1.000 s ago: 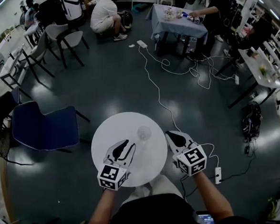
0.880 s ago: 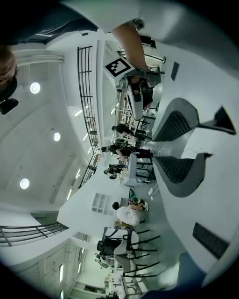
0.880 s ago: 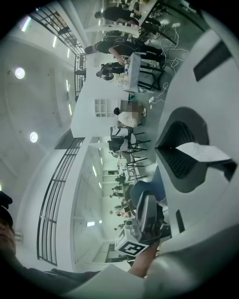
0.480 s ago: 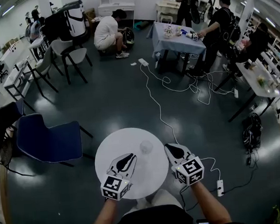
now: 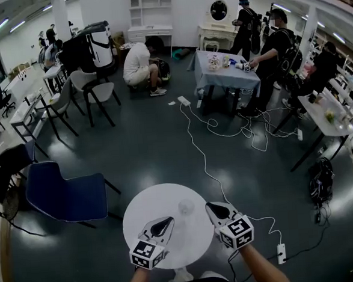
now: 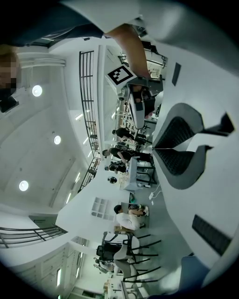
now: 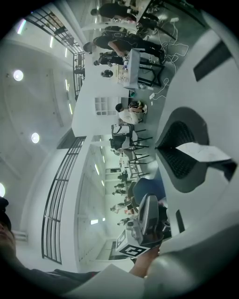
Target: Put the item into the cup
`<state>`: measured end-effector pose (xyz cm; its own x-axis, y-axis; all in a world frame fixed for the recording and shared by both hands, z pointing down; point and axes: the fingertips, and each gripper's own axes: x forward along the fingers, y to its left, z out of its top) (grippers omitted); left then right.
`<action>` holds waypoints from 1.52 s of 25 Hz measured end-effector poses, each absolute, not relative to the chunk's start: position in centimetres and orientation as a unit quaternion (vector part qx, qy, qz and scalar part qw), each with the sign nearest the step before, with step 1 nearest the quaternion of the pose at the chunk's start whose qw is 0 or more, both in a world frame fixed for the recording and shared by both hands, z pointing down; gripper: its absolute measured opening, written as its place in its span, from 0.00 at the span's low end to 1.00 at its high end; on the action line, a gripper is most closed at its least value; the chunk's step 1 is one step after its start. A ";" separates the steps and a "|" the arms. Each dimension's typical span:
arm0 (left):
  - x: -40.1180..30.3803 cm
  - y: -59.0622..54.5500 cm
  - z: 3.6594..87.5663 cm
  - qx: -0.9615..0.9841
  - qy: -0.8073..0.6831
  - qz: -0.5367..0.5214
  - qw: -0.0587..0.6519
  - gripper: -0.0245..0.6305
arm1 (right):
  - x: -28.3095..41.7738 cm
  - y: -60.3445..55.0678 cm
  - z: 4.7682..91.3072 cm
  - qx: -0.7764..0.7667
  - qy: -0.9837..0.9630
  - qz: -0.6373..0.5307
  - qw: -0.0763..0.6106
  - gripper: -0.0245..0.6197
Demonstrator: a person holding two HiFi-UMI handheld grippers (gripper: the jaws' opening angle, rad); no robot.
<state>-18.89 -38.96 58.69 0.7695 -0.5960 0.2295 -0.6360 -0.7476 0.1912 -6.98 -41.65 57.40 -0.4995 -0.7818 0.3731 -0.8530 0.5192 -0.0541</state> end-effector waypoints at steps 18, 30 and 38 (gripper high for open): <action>-15.3 -30.5 55.6 0.926 -0.357 0.069 0.100 0.06 | -3.6 -35.0 55.6 0.457 -0.872 0.105 0.138 0.06; -11.4 -26.0 53.0 0.920 -0.380 0.056 0.073 0.06 | 0.1 -30.2 53.3 0.448 -0.883 0.093 0.110 0.06; -8.4 -22.7 51.3 0.916 -0.395 0.052 0.055 0.06 | 3.2 -26.5 52.1 0.440 -0.888 0.083 0.103 0.06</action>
